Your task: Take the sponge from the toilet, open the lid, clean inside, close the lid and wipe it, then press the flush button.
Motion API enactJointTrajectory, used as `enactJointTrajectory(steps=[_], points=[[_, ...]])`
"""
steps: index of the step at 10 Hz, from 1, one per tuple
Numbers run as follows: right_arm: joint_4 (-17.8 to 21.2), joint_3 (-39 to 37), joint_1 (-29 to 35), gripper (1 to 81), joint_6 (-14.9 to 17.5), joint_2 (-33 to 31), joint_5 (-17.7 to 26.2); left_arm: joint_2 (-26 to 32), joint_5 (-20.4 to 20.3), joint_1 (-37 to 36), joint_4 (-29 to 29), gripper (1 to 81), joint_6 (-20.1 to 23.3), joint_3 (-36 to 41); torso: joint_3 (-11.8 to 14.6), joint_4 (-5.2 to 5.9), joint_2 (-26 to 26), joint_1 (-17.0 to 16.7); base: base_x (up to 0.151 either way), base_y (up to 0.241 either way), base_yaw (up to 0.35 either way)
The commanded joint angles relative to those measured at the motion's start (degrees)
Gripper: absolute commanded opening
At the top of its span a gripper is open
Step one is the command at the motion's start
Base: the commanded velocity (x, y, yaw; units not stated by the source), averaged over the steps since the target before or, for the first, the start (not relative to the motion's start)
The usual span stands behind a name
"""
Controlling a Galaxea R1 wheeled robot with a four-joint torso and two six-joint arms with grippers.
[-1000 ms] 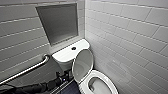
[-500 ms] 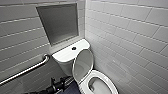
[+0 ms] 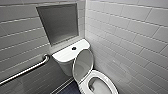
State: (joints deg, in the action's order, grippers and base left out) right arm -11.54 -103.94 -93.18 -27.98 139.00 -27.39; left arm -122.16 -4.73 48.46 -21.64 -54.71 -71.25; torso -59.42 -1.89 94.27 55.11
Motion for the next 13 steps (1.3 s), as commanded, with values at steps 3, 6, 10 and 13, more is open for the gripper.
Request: enactJointTrajectory(steps=[3,6,10,13], points=[[-4.6,2.3,0.0,1.0,0.2,-2.0,2.5,5.0,4.9,19.7,-26.3,81.1,0.2,3.9,0.0,0.00,0.0,0.0,0.000,0.000,0.000],[-4.6,2.4,-0.3,1.0,0.2,-1.9,2.5,2.9,5.0,24.7,-26.3,81.1,0.2,0.1,0.1,0.00,0.0,0.0,0.000,0.000,0.000],[-4.6,3.0,0.1,1.0,0.2,-1.8,2.5,-1.2,5.4,29.4,-26.4,81.1,0.4,-6.3,0.1,0.00,0.0,0.0,0.000,0.000,0.000],[-4.6,5.5,1.8,1.0,-0.1,-3.0,2.6,-3.6,13.3,29.6,-25.6,81.1,4.7,-7.0,0.1,0.00,0.0,0.0,0.000,0.000,0.000]])
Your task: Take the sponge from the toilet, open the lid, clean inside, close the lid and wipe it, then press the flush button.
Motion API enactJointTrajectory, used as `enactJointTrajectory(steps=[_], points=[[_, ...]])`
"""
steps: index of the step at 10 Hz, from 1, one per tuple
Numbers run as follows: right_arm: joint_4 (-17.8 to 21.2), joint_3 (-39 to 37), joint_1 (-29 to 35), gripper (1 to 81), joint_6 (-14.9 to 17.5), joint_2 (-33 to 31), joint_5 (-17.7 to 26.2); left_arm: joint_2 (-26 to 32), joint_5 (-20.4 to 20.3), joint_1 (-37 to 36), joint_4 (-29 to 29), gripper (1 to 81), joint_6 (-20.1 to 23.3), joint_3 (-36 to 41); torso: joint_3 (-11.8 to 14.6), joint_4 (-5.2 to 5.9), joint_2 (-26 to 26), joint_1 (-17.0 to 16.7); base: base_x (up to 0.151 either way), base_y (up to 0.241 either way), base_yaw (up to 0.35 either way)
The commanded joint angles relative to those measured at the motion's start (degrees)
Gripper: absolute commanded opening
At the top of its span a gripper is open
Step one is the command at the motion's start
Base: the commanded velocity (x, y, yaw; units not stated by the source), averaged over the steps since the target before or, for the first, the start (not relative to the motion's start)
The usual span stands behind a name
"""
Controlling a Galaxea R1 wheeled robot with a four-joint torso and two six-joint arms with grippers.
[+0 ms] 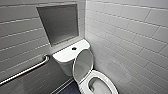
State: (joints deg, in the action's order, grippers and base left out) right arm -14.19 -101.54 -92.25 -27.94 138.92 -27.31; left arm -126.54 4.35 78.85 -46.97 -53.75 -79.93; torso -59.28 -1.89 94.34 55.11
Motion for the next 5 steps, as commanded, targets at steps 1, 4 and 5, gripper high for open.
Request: enactJointTrajectory(steps=[1,4,5], points=[[-2.0,5.3,2.0,1.0,-0.4,-4.3,2.6,-0.8,5.8,0.1,3.0,81.1,10.9,1.4,0.0,0.00,0.0,0.0,0.000,0.000,0.000],[-1.2,12.5,6.8,1.0,-0.6,-8.7,3.8,-4.8,5.4,1.0,24.9,81.1,35.7,-2.4,0.0,0.00,0.0,0.0,0.000,0.000,0.000],[-0.9,14.8,8.9,1.0,-0.6,-10.0,4.5,-5.9,5.3,1.4,29.4,81.1,39.8,-3.9,0.0,0.00,0.0,0.0,0.000,0.000,0.000]])
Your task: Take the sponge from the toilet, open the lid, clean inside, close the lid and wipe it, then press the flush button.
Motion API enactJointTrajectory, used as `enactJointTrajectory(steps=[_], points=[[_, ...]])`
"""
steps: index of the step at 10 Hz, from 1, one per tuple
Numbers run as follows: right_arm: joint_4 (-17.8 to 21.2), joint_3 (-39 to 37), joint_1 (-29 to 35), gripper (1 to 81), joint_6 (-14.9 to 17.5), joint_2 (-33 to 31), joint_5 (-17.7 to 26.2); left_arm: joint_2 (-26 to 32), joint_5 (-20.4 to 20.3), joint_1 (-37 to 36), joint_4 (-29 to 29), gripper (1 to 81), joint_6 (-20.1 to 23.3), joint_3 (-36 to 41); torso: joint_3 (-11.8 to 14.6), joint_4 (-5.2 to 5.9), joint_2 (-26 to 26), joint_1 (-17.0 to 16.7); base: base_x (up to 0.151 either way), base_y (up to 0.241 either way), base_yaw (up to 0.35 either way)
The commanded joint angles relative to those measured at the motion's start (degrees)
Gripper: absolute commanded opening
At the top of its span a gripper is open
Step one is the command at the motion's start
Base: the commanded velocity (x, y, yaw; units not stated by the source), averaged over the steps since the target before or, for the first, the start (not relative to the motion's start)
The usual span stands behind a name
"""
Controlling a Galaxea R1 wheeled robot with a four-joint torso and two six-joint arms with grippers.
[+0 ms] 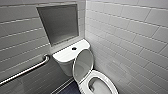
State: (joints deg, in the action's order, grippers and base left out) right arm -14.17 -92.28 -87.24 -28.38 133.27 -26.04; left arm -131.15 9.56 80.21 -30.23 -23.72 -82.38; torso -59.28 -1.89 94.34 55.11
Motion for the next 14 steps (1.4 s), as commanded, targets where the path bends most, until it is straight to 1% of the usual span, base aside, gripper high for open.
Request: enactJointTrajectory(steps=[1,2,3,5,6,8,9,10,11,12,13,14], points=[[-0.2,7.4,6.0,1.0,-0.2,-5.4,4.2,-2.1,0.1,0.6,13.4,81.1,10.3,-2.5,0.0,0.00,0.0,0.0,0.000,0.000,0.000],[0.6,9.2,8.7,1.0,-0.2,-6.7,5.5,-2.5,0.2,1.0,13.8,81.1,10.2,-3.6,0.0,0.00,0.0,0.0,0.000,0.000,0.000],[0.1,10.8,10.7,1.0,-0.1,-8.2,6.4,-3.6,0.3,1.2,13.7,81.1,10.2,-5.2,0.0,0.00,0.0,0.0,0.000,0.000,0.000],[0.7,12.8,16.2,1.0,-0.2,-10.2,6.7,-5.6,0.3,1.5,13.7,81.1,10.2,-9.3,0.0,0.00,0.0,0.0,0.000,0.000,0.000],[1.4,13.5,19.0,1.0,-0.2,-10.9,8.5,-5.4,0.3,1.5,13.5,81.1,10.3,-9.7,0.0,0.00,0.0,0.0,0.000,0.000,0.000],[4.6,13.8,24.4,1.0,-0.2,-10.8,12.3,-5.1,0.3,1.6,13.8,81.1,10.2,-9.7,0.0,0.00,0.0,0.0,0.000,0.000,0.000],[5.6,13.7,27.2,1.0,-0.2,-10.5,13.6,-5.3,0.1,2.8,13.5,81.1,10.3,-9.6,0.0,0.00,0.0,0.0,0.000,0.000,0.000],[6.1,13.8,30.0,1.0,-0.2,-10.5,14.0,-6.2,-2.3,3.8,13.3,81.1,10.5,-10.3,0.0,0.00,0.0,0.0,0.000,0.000,0.000],[6.3,13.6,32.1,1.0,-0.2,-10.7,13.9,-6.7,-7.1,5.2,13.1,81.1,10.6,-12.3,0.0,0.00,0.0,0.0,0.000,0.000,0.000],[6.4,13.4,34.3,1.0,-0.3,-10.6,13.9,-7.1,-9.1,5.7,13.1,81.1,10.6,-13.6,0.0,0.00,0.0,0.0,0.000,0.000,0.000],[8.0,12.7,36.9,1.0,-1.0,-10.4,14.0,-8.0,-9.1,5.8,13.5,81.1,10.5,-15.2,0.0,0.00,0.0,0.0,0.000,0.000,0.000],[8.5,12.0,38.8,1.0,-1.0,-10.0,14.1,-8.7,-9.2,6.3,13.7,81.1,10.5,-16.1,0.0,0.00,0.0,0.0,0.000,0.000,0.000]])
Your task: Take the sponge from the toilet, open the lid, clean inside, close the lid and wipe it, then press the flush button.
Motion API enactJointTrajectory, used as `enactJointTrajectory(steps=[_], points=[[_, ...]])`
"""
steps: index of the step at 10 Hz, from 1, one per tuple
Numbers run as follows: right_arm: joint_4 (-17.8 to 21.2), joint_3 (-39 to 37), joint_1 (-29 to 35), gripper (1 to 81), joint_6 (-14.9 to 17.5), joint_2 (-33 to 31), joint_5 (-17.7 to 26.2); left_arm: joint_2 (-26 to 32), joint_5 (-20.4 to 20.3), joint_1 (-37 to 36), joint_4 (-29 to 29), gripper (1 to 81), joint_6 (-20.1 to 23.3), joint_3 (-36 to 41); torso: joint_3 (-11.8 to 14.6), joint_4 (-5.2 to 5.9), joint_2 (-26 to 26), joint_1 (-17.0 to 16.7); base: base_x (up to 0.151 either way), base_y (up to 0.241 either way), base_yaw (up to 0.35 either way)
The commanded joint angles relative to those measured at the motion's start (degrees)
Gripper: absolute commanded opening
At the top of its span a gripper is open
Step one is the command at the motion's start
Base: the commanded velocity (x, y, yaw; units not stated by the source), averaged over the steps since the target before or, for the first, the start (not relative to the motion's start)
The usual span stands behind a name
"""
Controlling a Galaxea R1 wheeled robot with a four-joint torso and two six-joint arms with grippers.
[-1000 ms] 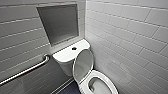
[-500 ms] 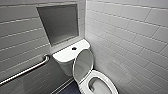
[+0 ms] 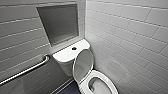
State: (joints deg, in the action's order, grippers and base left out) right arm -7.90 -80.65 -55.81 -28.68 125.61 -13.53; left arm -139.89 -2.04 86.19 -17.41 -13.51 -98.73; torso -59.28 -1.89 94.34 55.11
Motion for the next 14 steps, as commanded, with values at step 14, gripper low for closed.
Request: enactJointTrajectory(steps=[14], points=[[13.3,-14.2,26.7,1.0,-0.8,10.1,8.8,-7.2,2.4,2.1,0.4,81.1,0.3,-7.8,-3.4,5.63,0.0,0.0,0.000,0.000,0.000]])
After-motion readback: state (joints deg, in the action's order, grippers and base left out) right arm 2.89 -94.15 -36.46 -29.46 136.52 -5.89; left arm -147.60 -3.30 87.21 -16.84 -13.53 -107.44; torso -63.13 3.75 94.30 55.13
